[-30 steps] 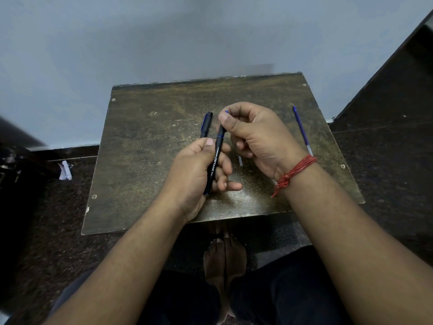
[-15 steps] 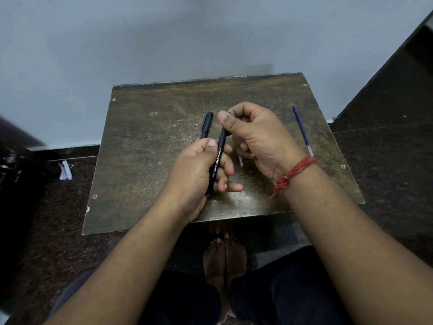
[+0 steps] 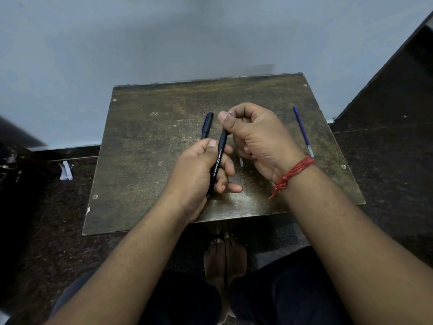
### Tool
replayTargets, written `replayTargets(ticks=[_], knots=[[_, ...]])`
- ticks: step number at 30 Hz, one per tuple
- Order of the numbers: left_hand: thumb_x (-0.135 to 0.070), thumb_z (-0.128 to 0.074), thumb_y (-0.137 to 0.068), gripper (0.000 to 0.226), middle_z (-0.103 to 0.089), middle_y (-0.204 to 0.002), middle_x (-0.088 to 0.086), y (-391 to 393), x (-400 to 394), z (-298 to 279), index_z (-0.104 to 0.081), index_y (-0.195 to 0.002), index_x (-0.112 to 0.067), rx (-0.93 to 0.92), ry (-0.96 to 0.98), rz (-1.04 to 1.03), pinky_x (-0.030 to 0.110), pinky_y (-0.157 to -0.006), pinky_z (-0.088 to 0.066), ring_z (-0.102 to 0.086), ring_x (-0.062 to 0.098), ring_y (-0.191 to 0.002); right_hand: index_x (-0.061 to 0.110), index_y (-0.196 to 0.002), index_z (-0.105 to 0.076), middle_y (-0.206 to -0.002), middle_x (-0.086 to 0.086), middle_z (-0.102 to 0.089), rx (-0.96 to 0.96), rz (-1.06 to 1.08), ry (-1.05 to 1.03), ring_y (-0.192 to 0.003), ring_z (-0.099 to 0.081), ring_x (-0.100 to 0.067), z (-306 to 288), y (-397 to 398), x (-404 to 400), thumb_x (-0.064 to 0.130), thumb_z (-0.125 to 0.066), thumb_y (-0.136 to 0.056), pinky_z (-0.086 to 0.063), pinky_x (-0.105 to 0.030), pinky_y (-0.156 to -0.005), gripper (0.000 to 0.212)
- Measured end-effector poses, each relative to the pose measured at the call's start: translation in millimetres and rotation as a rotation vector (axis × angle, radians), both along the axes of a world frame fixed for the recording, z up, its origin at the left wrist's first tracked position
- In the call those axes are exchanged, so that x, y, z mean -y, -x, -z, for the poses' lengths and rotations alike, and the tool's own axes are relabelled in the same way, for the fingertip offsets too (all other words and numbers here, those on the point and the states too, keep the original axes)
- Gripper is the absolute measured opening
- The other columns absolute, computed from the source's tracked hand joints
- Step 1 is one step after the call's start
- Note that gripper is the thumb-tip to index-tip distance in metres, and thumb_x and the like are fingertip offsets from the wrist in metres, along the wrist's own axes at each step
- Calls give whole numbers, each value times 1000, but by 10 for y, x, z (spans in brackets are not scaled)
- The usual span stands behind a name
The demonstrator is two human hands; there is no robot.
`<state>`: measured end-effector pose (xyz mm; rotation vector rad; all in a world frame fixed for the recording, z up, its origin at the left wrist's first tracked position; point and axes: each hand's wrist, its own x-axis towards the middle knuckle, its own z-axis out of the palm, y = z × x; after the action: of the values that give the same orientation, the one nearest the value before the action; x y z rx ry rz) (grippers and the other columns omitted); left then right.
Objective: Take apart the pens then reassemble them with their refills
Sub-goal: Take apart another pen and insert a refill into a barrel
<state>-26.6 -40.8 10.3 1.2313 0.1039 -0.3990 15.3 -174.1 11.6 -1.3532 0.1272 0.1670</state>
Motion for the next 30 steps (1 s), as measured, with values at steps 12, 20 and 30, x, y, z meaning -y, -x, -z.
replayTargets(ticks=[12, 20, 30], knots=[[-17, -33, -108, 26, -54, -56, 6, -12, -15, -29, -54, -98, -4, 12, 0, -26, 26, -41, -50, -34, 10, -32, 5, -97, -60, -83, -9, -75, -9, -44, 8, -35, -29, -6, -8, 7, -13, 15, -62, -97, -19, -16, -34, 9], [-17, -33, -108, 28, -54, -57, 7, -30, -20, 1, -55, -95, -5, 12, 12, -35, 24, -39, -48, -29, 7, -31, 4, -107, -65, -95, -11, -75, -36, -25, 2, -38, -35, -5, 6, 9, -6, 18, -62, -97, -25, -16, -34, 18], [-22, -41, -106, 24, -52, -58, 4, -35, 4, 15, -56, -92, -8, -2, 43, -29, 29, -43, -55, -29, 4, -31, 9, -89, -64, -85, -9, -74, -63, -33, -32, -38, -33, -6, -6, -8, 8, 10, -58, -98, -20, -16, -34, 11]])
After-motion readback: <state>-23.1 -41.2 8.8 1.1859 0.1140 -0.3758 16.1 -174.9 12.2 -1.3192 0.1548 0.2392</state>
